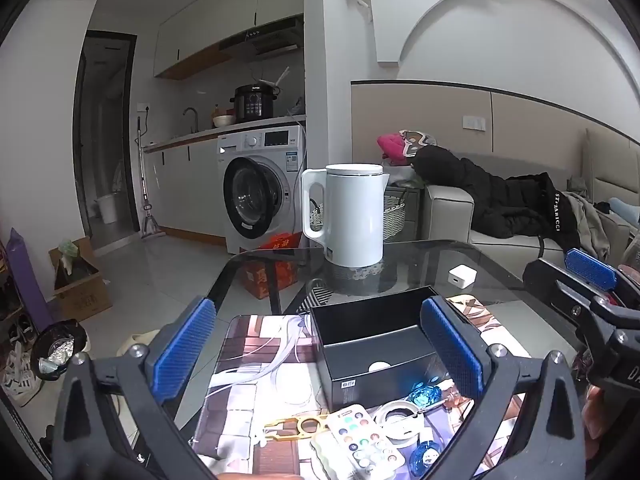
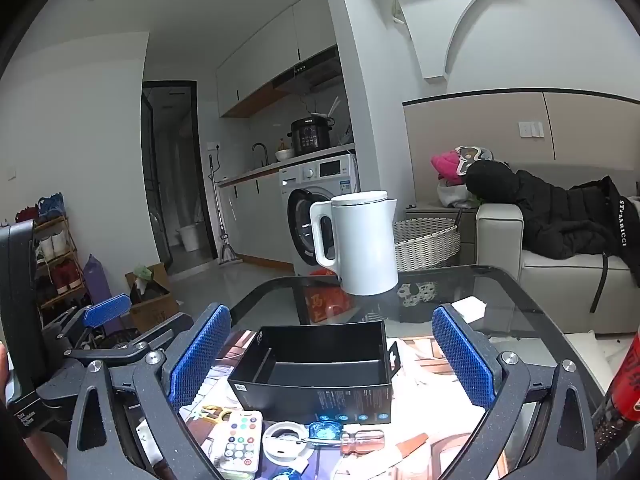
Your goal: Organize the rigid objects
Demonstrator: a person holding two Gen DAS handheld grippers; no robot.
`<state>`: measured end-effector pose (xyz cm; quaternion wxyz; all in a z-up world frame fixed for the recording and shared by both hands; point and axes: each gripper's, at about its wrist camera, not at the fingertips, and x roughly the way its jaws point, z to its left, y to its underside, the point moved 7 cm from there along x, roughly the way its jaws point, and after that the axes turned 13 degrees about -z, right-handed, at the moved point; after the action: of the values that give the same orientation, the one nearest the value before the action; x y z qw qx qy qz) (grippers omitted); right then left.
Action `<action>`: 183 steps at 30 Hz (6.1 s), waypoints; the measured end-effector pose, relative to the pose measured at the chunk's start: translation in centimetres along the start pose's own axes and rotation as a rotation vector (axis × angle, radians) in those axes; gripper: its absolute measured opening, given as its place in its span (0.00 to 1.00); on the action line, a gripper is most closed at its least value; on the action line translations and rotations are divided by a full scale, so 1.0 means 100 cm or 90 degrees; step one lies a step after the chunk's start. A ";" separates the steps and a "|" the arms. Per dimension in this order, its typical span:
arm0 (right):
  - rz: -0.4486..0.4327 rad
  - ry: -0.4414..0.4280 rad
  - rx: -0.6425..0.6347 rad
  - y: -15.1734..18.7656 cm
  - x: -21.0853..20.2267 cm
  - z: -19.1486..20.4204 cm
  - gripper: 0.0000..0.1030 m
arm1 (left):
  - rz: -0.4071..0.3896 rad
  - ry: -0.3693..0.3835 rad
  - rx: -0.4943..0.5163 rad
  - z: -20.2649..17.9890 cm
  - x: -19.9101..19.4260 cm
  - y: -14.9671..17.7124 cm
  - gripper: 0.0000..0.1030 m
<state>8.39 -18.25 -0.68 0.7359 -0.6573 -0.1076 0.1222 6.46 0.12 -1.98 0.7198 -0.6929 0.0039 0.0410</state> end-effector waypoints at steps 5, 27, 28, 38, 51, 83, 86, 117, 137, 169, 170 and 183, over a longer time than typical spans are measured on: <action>0.004 0.000 -0.002 0.001 0.000 0.000 1.00 | 0.011 0.027 -0.017 -0.004 0.001 0.001 1.00; -0.004 0.001 0.003 -0.003 -0.004 -0.002 1.00 | 0.014 0.034 -0.020 -0.005 0.000 0.004 1.00; -0.004 0.001 0.006 -0.004 -0.004 -0.002 1.00 | 0.014 0.035 -0.021 -0.004 -0.001 0.004 1.00; -0.004 0.001 0.004 -0.005 -0.004 0.001 1.00 | 0.013 0.032 -0.020 -0.003 0.000 0.001 1.00; -0.003 0.000 0.006 -0.005 -0.005 0.000 1.00 | 0.008 0.032 -0.020 -0.003 -0.001 0.000 1.00; 0.003 0.002 0.010 0.002 -0.001 -0.002 1.00 | 0.012 0.031 -0.019 -0.004 0.000 0.001 1.00; 0.003 0.003 0.010 0.002 -0.001 -0.002 1.00 | 0.014 0.034 -0.015 -0.005 0.000 0.002 1.00; 0.141 -0.001 -0.018 0.032 0.028 -0.006 1.00 | 0.145 0.024 -0.009 -0.003 0.023 0.039 1.00; 0.353 0.062 0.005 0.104 0.053 -0.048 1.00 | 0.392 0.099 0.048 -0.031 0.036 0.125 0.99; 0.513 0.044 0.022 0.175 0.049 -0.049 0.52 | 0.423 0.154 0.149 -0.052 0.026 0.139 0.18; 0.515 0.042 0.021 0.175 0.048 -0.049 0.52 | 0.425 0.156 0.145 -0.051 0.025 0.139 0.18; 0.517 0.005 0.004 0.177 0.032 -0.024 0.52 | 0.413 0.170 0.176 -0.049 0.009 0.145 0.38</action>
<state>11.49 -17.63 -18.55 0.6300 -0.6447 0.1639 0.4008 6.63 -4.15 -16.66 0.7492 -0.5515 0.3224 0.1750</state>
